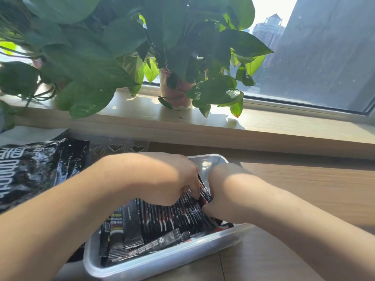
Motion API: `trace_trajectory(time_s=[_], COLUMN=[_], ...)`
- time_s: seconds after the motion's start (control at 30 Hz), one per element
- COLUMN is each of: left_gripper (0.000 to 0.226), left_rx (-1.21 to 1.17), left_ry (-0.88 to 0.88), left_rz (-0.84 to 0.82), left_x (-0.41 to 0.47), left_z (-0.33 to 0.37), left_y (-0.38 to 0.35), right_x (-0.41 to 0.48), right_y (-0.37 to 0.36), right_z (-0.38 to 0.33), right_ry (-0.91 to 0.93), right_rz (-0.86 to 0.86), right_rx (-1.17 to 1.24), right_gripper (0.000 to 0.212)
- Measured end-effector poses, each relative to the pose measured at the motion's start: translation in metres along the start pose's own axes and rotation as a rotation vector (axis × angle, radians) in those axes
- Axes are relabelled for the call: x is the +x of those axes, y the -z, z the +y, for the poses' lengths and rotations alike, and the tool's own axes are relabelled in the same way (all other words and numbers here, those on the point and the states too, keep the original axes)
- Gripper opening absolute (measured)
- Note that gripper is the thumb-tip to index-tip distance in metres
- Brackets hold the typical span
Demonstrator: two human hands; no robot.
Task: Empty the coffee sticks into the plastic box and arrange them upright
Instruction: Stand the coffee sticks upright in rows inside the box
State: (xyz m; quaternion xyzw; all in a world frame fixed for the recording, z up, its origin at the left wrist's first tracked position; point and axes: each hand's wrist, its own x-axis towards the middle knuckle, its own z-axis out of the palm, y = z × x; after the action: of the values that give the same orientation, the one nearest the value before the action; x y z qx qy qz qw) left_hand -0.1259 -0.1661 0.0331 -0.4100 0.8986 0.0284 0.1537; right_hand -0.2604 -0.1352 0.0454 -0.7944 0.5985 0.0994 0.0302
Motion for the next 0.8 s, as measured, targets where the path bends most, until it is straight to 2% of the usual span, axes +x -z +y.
trace_trajectory(time_s=[0.1, 0.23, 0.37, 0.47, 0.57, 0.67, 0.8], left_gripper=[0.045, 0.031, 0.023, 0.025, 0.031, 0.033, 0.030], left_rx=[-0.128, -0.213, -0.301, -0.450, -0.597, -0.662, -0.699], left_ry=[-0.016, -0.062, 0.036, 0.169, 0.204, 0.225, 0.204], left_rz=[0.173, 0.509, 0.809, 0.780, 0.673, 0.663, 0.676], left_x=[-0.022, -0.037, -0.055, -0.059, -0.058, -0.055, -0.047], left_z=[-0.006, -0.021, -0.047, -0.055, -0.049, -0.044, -0.037], left_y=[0.001, 0.004, -0.010, -0.024, -0.030, -0.029, -0.026], right_x=[0.001, 0.000, -0.003, -0.005, 0.000, 0.008, 0.013], right_y=[-0.002, -0.002, 0.002, 0.007, 0.013, 0.017, 0.019], right_z=[0.001, 0.003, 0.005, 0.009, 0.014, 0.023, 0.035], right_ry=[0.008, 0.025, 0.048, 0.066, 0.110, 0.153, 0.191], right_rz=[-0.037, -0.047, -0.071, -0.136, -0.224, -0.323, -0.377], right_rx=[-0.018, -0.056, -0.039, -0.050, -0.064, -0.043, -0.021], right_gripper=[0.045, 0.045, 0.018, 0.040, 0.056, 0.069, 0.066])
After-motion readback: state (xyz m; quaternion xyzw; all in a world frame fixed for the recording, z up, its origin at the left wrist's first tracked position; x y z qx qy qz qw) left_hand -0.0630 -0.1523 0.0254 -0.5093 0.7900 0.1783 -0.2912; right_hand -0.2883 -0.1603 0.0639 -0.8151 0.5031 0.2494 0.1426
